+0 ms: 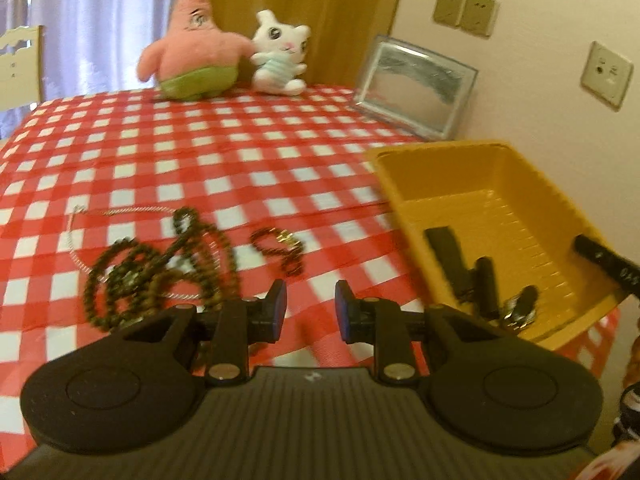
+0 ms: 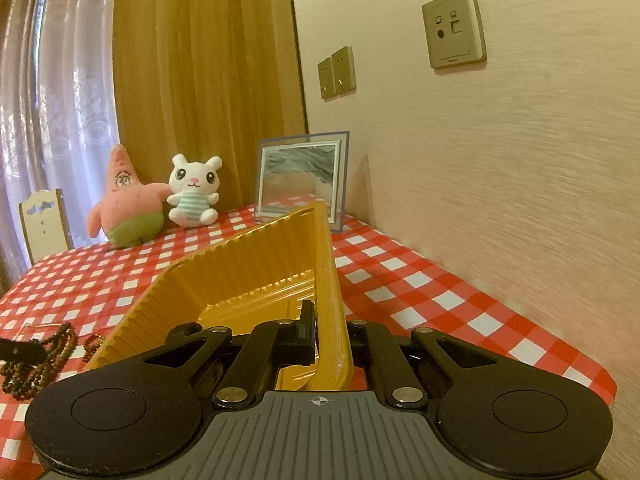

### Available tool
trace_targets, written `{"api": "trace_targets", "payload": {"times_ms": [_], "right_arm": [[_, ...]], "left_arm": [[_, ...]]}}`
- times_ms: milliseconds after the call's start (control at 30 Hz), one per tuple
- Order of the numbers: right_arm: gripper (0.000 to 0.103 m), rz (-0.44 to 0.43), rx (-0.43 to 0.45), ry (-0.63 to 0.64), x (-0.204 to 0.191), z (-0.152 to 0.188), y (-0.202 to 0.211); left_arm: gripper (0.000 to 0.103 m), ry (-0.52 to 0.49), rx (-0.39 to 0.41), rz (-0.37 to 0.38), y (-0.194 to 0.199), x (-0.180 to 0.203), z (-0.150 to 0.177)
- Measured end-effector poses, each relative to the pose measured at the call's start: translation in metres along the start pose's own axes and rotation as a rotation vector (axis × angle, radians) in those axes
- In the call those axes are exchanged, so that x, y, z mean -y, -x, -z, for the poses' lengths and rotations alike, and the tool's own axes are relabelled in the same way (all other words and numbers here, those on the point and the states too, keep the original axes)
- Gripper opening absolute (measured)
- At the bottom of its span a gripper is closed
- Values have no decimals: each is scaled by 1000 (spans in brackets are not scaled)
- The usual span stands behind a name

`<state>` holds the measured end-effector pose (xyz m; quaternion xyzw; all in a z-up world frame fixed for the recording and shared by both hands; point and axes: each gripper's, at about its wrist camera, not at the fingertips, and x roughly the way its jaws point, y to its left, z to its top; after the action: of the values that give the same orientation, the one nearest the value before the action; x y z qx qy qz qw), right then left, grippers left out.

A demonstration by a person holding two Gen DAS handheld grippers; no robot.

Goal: Organize jewelry
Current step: 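Move the left tool to the red bead bracelet and grasp it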

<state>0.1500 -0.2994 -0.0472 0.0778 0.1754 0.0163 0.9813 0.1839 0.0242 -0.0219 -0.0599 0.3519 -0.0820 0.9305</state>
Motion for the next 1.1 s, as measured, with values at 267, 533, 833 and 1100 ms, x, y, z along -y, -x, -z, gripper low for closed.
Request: {"api": "trace_targets", "payload": {"times_ms": [267,533,833,1100], "right_arm": [[5,21,15,27,-4,1,-2],[5,26,10,28,-3,1,-5],[5,26,3,26,-2,1,-7],[5,24,1,21,-2,2,-7]], "left_arm": [[23,-43,-8,-15,-15,3,5],[23,-98,-23,-36,-51,4,-5],[23,-40,-45,-48,-79,-3,-16],[23,-29,-44,-50,-88,-7,-17]]}}
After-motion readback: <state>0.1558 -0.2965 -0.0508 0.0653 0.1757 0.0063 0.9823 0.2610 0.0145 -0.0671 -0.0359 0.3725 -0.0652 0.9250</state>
